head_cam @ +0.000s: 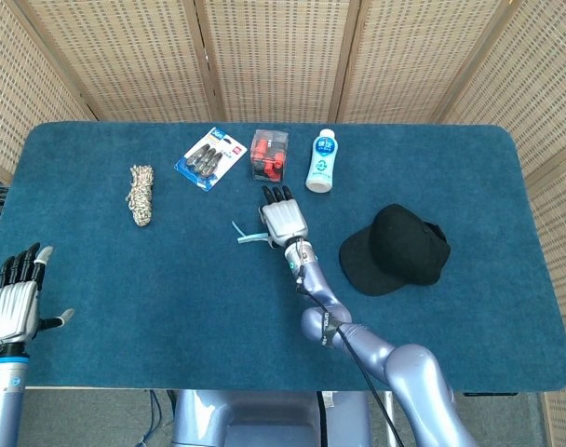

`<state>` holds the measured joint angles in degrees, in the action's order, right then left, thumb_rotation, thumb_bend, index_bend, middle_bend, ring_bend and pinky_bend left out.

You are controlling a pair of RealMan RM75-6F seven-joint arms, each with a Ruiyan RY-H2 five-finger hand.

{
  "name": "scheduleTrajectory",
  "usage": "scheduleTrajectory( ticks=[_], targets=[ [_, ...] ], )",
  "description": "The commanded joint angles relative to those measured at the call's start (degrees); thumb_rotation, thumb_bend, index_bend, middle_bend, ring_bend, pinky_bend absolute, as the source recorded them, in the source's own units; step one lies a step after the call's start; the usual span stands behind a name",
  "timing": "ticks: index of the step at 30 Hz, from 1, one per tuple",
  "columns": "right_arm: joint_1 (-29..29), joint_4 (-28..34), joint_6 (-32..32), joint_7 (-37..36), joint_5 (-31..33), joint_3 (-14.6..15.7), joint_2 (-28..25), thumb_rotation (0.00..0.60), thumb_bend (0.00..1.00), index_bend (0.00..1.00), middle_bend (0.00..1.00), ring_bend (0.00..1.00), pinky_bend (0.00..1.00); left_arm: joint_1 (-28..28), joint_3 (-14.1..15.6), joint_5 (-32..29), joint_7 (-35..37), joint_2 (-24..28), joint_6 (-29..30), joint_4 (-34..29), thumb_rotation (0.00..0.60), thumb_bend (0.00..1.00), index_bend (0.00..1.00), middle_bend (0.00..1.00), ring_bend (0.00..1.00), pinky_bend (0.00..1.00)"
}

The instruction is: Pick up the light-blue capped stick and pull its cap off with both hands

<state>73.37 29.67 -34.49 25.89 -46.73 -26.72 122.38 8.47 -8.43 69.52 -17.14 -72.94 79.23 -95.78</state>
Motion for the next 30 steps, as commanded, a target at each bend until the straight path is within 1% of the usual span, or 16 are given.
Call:
scheduleTrajectory(
  ticks=[1,6,11,15,21,25,27,30],
  targets=[
    [1.0,-1.6,1.1,-1.2,0.1,-0.5,1.2,0.600,0.35,0.45,0.04,0.00,0.00,0.0,-0.1,-0.3,0.2,0.0,0.0,0.1,0.600,0.00,0.00,0.00,0.00,0.00],
    [2.3,-3.6,2.5,-3.1,-0.6,-0.8,2.3,0.600,0.36,0.46,0.04,0.00,0.00,0.3,-0.1,-1.2,0.4,0.0,-0.6,0.6,0.600,0.00,0.00,0.00,0.00,0.00],
    [3.4,-5.2,3.0,-4.7,-2.3,-0.5,3.2,0.600,0.36,0.46,0.04,0.00,0.00,0.6,-0.2,-2.0,0.7,0.1,-1.2,1.0,0.600,0.00,0.00,0.00,0.00,0.00],
    [3.9,-6.6,3.7,-5.0,-2.9,-0.3,3.9,0.600,0.36,0.46,0.04,0.00,0.00,0.6,-0.1,-2.1,1.0,0.2,-1.2,1.0,0.600,0.00,0.00,0.00,0.00,0.00],
    [4.0,-8.8,4.7,-5.2,-3.6,0.0,4.8,0.600,0.39,0.46,0.04,0.00,0.00,0.6,0.1,-1.8,1.6,0.5,-0.9,1.0,0.600,0.00,0.00,0.00,0.00,0.00],
    [4.1,-9.5,5.0,-5.5,-3.9,-0.1,5.1,0.600,0.40,0.52,0.05,0.00,0.00,0.5,0.4,-1.5,2.0,0.6,-0.5,0.9,0.600,0.00,0.00,0.00,0.00,0.00],
    [4.1,-9.7,4.9,-5.5,-4.1,-0.1,5.2,0.600,0.43,0.58,0.05,0.00,0.00,0.5,0.4,-1.5,2.1,0.6,-0.5,0.9,0.600,0.00,0.00,0.00,0.00,0.00],
    [4.1,-9.8,4.7,-5.8,-4.3,-0.3,5.3,0.600,0.47,0.62,0.06,0.00,0.00,0.5,0.5,-1.4,2.2,0.7,-0.4,0.9,0.600,0.00,0.00,0.00,0.00,0.00]
  ],
)
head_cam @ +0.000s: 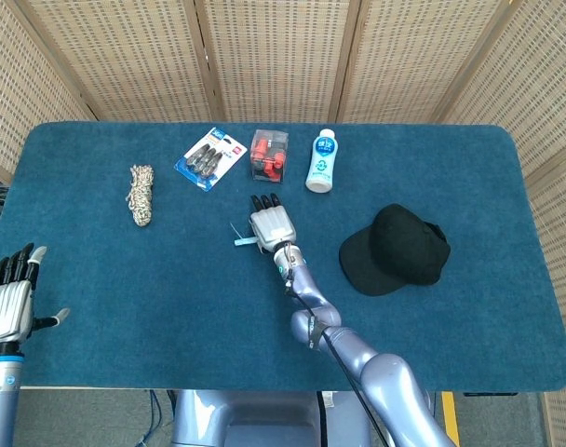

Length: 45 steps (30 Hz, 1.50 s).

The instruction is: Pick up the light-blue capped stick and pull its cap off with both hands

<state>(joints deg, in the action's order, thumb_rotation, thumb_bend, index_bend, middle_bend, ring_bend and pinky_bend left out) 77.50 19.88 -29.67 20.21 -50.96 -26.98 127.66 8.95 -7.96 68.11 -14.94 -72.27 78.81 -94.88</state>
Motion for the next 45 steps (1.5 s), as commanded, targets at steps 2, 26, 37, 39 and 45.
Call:
scheduleTrajectory(
  ticks=[2,26,37,39,45],
  targets=[
    [0.0,0.2,-0.3,-0.6,-0.4,-0.1,0.0,0.600,0.50,0.62,0.07,0.00,0.00,0.1,0.1,0.1,0.0,0.0,0.0,0.0,0.600,0.00,0.00,0.00,0.00,0.00],
    [-12.4,36.2,-15.2,8.3,-0.8,3.8,-19.6,0.600,0.60,0.64,0.09,0.00,0.00,11.3,-3.0,11.9,0.8,0.3,-5.6,5.4,0.600,0.00,0.00,0.06,0.11,0.10],
    [-14.0,49.7,-21.6,18.4,5.3,5.3,-24.6,0.600,0.60,0.64,0.09,0.00,0.00,25.8,-5.8,21.4,6.8,-8.0,-11.6,18.6,0.600,0.00,0.01,0.80,0.85,0.91],
    [-13.8,51.2,-22.7,20.0,6.6,5.4,-24.8,0.600,0.60,0.64,0.09,0.00,0.00,28.5,-6.0,22.0,7.6,-9.3,-13.6,19.8,0.600,0.00,0.06,0.87,0.92,0.97],
    [-13.2,53.0,-24.5,22.6,9.7,5.6,-24.9,0.600,0.61,0.64,0.09,0.00,0.00,31.9,-5.6,20.3,8.2,-10.7,-17.9,20.2,0.600,0.00,0.15,0.98,1.00,1.00]
  ],
)
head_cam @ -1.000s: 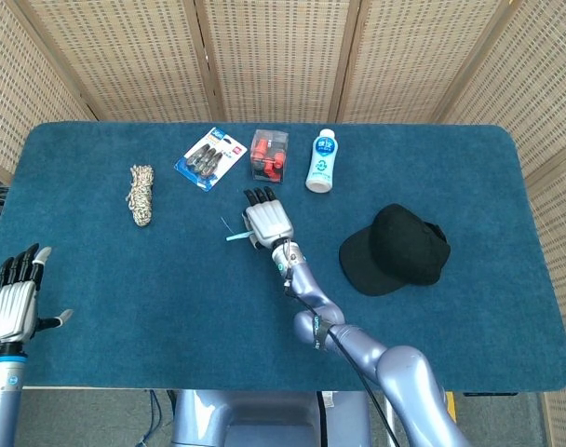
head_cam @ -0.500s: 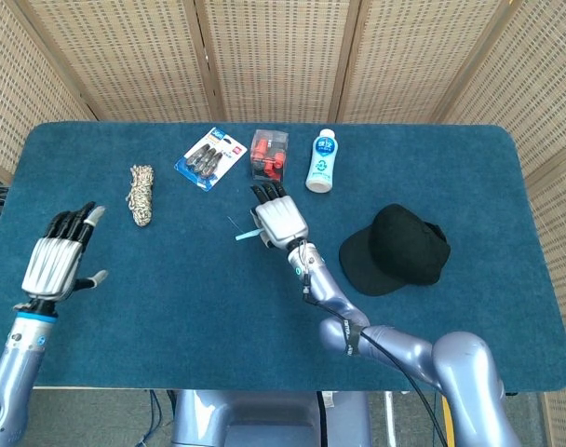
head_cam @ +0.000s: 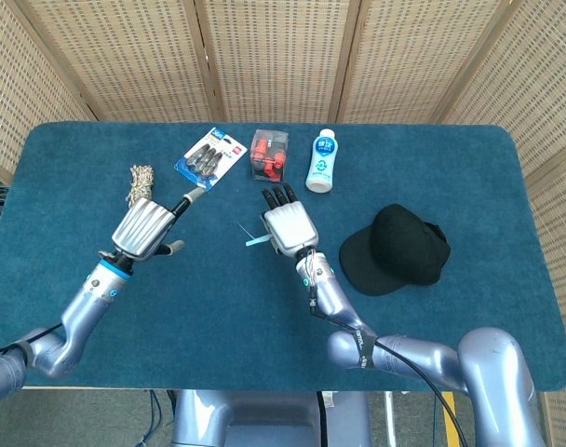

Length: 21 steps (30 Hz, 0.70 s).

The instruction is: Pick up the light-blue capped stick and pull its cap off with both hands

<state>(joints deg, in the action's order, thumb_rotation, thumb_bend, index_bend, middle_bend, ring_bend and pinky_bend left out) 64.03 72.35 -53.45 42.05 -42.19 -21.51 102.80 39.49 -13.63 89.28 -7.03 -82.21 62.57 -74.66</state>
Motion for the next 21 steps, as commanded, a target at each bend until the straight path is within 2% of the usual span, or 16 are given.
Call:
scheduleTrajectory(
  ticks=[1,5,14,17,21],
  targets=[
    [0.4,0.6,-0.8,0.9,1.1,0.2,0.0,0.600,0.61,0.64,0.09,0.00,0.00,1.6,0.1,-1.0,0.2,-0.9,-1.7,0.0,0.600,0.00,0.16,0.98,1.00,1.00],
    [0.7,0.6,-1.4,1.4,2.0,0.5,0.1,0.600,0.62,0.64,0.09,0.00,0.00,2.2,0.5,-2.6,0.8,-1.6,-2.7,0.1,0.600,0.00,0.23,1.00,1.00,1.00],
    [1.3,1.1,-2.1,2.0,2.8,1.1,0.4,0.600,0.64,0.64,0.09,0.00,0.00,3.9,0.6,-5.1,1.6,-3.9,-4.4,1.7,0.600,0.00,0.30,1.00,1.00,1.00],
    [1.5,1.5,-2.4,2.2,2.9,1.4,0.5,0.600,0.65,0.64,0.10,0.00,0.00,4.8,0.4,-5.3,1.9,-5.3,-4.1,2.9,0.600,0.05,0.32,1.00,1.00,1.00],
    [1.5,1.9,-2.8,2.3,2.9,1.7,0.7,0.600,0.65,0.64,0.10,0.00,0.00,5.9,0.0,-5.7,2.7,-7.7,-3.8,4.6,0.600,0.19,0.35,1.00,1.00,1.00]
  ],
)
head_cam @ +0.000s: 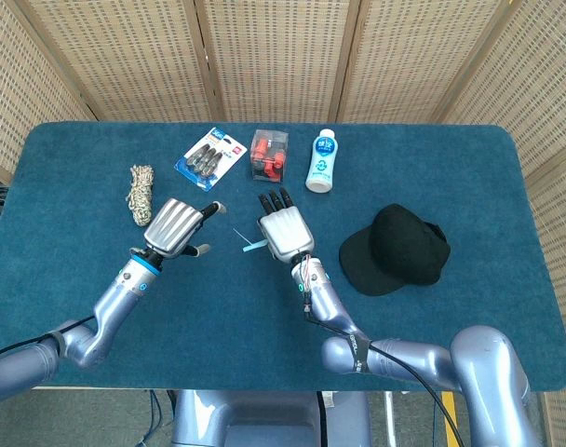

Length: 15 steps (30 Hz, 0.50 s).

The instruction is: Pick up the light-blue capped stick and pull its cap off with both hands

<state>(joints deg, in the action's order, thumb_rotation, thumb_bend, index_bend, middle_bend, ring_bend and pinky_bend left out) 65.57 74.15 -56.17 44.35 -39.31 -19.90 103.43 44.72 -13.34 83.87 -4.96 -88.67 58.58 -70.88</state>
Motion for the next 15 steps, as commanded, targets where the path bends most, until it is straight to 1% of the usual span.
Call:
scheduleTrajectory(
  ticks=[1,6,15],
  targets=[
    [0.0,0.3,-0.2,0.1,0.1,0.2,0.0,0.600,0.65,0.64,0.10,0.00,0.00,1.1,-0.4,-0.4,0.8,-2.0,0.3,1.7,0.600,0.21,0.36,1.00,1.00,1.00],
    [-0.1,0.9,-0.7,-0.1,0.2,0.3,-0.2,0.600,0.65,0.64,0.10,0.00,0.00,2.4,-0.4,-1.0,1.9,-4.2,0.1,3.9,0.600,0.29,0.40,1.00,1.00,1.00],
    [-0.2,1.6,-1.1,-0.6,0.4,0.5,-0.5,0.600,0.65,0.64,0.10,0.00,0.00,4.0,0.3,-1.3,2.2,-7.7,-0.1,7.9,0.600,0.30,0.43,1.00,1.00,1.00]
  ],
)
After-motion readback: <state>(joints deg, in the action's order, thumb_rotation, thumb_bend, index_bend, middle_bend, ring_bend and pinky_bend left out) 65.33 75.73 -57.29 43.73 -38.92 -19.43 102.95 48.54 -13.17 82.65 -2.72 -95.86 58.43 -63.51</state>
